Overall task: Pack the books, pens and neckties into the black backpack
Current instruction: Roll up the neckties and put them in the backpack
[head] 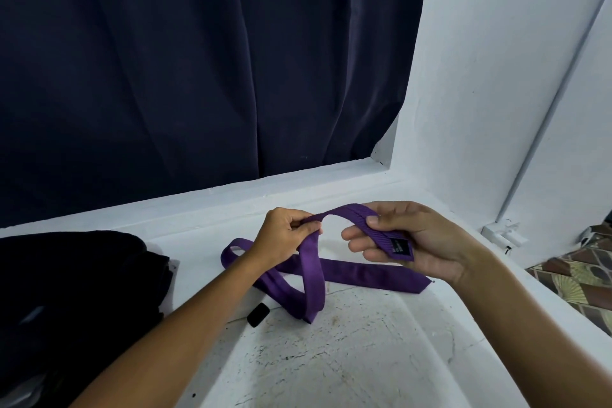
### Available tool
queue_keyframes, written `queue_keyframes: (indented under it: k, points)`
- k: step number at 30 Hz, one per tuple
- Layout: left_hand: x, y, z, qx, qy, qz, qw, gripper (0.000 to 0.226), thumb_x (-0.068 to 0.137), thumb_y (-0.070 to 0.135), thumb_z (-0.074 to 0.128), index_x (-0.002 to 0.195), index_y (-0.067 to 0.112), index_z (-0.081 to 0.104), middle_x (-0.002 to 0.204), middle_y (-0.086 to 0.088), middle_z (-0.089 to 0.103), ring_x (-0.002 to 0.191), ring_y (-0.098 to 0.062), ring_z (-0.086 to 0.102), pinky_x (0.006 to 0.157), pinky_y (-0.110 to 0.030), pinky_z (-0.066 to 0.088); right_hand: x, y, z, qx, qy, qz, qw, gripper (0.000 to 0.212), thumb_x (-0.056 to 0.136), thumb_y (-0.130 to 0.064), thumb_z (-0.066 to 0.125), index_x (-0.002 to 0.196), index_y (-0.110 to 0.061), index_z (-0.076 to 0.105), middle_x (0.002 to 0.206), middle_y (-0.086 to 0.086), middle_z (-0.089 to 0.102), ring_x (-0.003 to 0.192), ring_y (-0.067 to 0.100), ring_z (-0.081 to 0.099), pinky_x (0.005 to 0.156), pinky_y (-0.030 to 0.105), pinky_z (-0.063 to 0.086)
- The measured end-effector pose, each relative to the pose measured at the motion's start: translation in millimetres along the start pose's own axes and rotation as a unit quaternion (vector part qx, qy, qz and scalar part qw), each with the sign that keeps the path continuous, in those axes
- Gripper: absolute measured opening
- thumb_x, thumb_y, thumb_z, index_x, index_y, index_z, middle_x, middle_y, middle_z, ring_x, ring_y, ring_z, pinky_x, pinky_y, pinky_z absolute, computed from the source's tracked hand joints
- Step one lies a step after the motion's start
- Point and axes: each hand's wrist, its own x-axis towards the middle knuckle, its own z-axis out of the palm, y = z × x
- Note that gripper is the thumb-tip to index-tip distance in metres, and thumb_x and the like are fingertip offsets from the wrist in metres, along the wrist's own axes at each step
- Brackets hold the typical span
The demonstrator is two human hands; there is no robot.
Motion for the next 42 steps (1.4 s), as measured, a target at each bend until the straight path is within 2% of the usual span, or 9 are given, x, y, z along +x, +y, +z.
queue_keyframes:
  k: [8,12,18,22,25,29,35,38,42]
  points:
    - [-10,3,-4,-0.002,-0.063,-0.030,0.998,0.010,0.086,0.009,0.073,0.095,0.014,0.076,0.080,-0.010,0.074,0.065,-0.020,0.064,0.066,-0.029,0.053,6,0,-1,0.080,0.041,-0.039,0.995,0.029,0.084,-0.001,0.055,0.112,-0.007,0.061,0.098,0.029,0.070,0.072,0.027,0.074,0.054,0.029,0.059]
    - [-14,26,6,-0.072,-0.064,0.017,0.995,0.049,0.081,0.007,0.078,0.119,0.034,0.061,0.118,-0.001,0.065,0.101,-0.020,0.069,0.079,-0.036,0.060,11,4,3,0.181,0.018,-0.035,0.983,0.022,0.084,-0.005,0.054,0.099,0.004,0.068,0.102,0.029,0.069,0.082,0.031,0.074,0.061,0.032,0.061]
    - [-14,55,15,-0.300,-0.046,0.001,0.953,0.017,0.087,0.006,0.062,0.102,0.003,0.070,0.091,-0.012,0.075,0.083,-0.025,0.073,0.071,-0.031,0.060,18,2,6,0.333,-0.055,-0.034,0.941,0.064,0.096,-0.037,0.044,0.127,0.019,0.050,0.127,0.038,0.055,0.110,0.044,0.064,0.082,0.043,0.059]
    - [-14,49,12,-0.287,-0.018,-0.039,0.957,0.012,0.086,0.011,0.064,0.095,0.008,0.073,0.086,-0.008,0.076,0.074,-0.017,0.072,0.059,-0.027,0.058,17,0,-1,0.315,-0.033,-0.032,0.948,0.074,0.097,-0.046,0.041,0.129,0.020,0.047,0.126,0.037,0.056,0.108,0.042,0.065,0.079,0.041,0.060]
    - [-17,43,10,-0.249,-0.061,-0.003,0.967,0.028,0.084,-0.001,0.070,0.108,0.014,0.070,0.097,-0.002,0.074,0.089,-0.018,0.071,0.073,-0.028,0.059,16,4,-2,0.301,-0.029,-0.022,0.953,0.070,0.097,-0.047,0.040,0.119,0.017,0.057,0.121,0.035,0.060,0.103,0.040,0.068,0.073,0.042,0.061]
    - [-21,37,19,-0.103,-0.041,0.053,0.992,0.024,0.080,-0.004,0.074,0.095,0.014,0.073,0.082,0.007,0.076,0.081,-0.012,0.073,0.077,-0.021,0.056,13,6,3,0.187,-0.010,-0.031,0.982,0.040,0.088,-0.028,0.053,0.093,0.005,0.075,0.100,0.027,0.071,0.086,0.030,0.074,0.063,0.035,0.061]
    - [-7,49,-2,-0.094,0.072,0.069,0.991,0.033,0.082,-0.017,0.062,0.092,0.012,0.075,0.080,0.012,0.073,0.075,-0.001,0.070,0.069,-0.012,0.051,10,23,6,0.075,-0.031,0.003,0.997,0.048,0.074,-0.001,0.068,0.120,0.003,0.058,0.097,0.027,0.070,0.078,0.030,0.074,0.063,0.033,0.061]
    - [-4,51,-7,-0.067,0.047,0.077,0.994,0.039,0.083,-0.015,0.063,0.088,0.022,0.074,0.077,0.017,0.073,0.077,0.001,0.069,0.070,-0.012,0.051,12,31,7,0.055,-0.101,0.020,0.993,0.051,0.061,-0.011,0.088,0.106,0.005,0.070,0.098,0.021,0.072,0.086,0.027,0.073,0.070,0.031,0.059]
    - [-17,45,6,-0.113,0.004,0.032,0.993,0.018,0.079,-0.003,0.072,0.083,0.014,0.074,0.071,0.010,0.074,0.069,-0.005,0.070,0.065,-0.018,0.054,12,21,14,0.100,-0.091,-0.051,0.989,0.032,0.066,-0.001,0.075,0.098,0.002,0.074,0.094,0.021,0.073,0.081,0.026,0.074,0.066,0.031,0.060]
